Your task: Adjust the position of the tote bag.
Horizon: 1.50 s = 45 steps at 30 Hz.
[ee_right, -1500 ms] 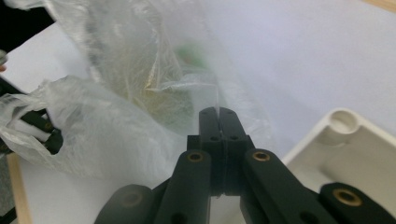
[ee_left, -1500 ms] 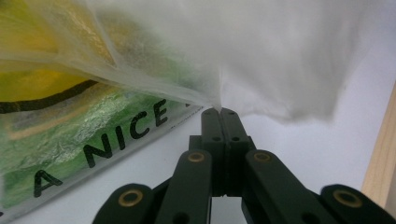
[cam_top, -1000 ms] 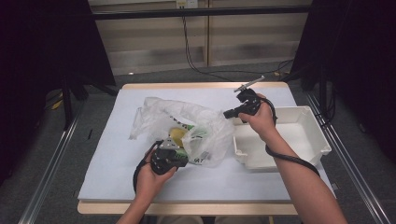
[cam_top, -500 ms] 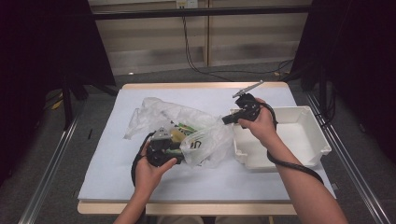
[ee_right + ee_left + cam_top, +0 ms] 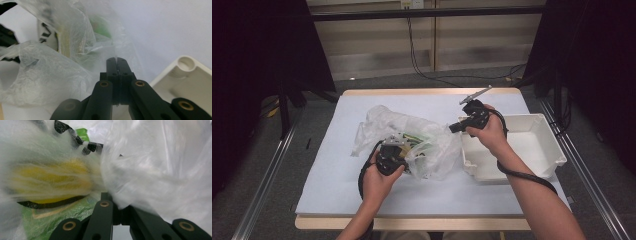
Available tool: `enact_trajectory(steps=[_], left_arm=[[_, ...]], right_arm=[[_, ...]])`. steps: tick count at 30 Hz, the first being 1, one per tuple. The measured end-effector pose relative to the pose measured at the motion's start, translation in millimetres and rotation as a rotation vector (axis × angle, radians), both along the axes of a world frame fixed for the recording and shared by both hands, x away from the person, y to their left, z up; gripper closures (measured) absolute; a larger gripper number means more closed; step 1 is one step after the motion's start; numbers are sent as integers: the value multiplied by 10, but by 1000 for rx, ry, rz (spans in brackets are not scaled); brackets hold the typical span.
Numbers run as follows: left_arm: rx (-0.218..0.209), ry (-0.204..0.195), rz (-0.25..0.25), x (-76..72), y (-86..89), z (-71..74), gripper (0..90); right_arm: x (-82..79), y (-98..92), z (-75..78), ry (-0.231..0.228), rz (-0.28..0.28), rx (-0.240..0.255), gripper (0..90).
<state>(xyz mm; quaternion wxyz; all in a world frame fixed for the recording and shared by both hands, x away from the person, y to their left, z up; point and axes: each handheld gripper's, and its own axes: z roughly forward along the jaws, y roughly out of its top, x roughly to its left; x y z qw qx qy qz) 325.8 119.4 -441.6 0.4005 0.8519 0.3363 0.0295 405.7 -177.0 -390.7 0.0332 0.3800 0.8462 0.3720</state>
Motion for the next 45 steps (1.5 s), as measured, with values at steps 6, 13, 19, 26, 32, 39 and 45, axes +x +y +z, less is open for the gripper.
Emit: enact_trajectory(steps=[6, 13, 19, 26, 32, 39, 45], left_arm=[[35, 32, -42, -113, -1, -59, 900], [78, -60, -72, -178, -14, -37, 900], [72, -52, -69, -181, -44, -8, 900], [73, -64, -84, -201, -103, 11, 900], [70, -59, -101, -219, -130, 5, 900], [70, -42, -125, -226, -156, -4, 900], [59, -17, -131, -245, -190, -48, 900]], right_arm=[[119, -96, -63, -12, -59, -7, 900], [93, -44, -64, -20, -46, -23, 898], [22, -5, 29, -42, -21, -29, 652], [-53, 129, 137, -60, -7, -35, 348], [-5, 237, 172, -73, -20, -41, 409], [157, 309, 6, -16, -15, -20, 792], [260, 281, -60, -12, -39, -7, 860]])
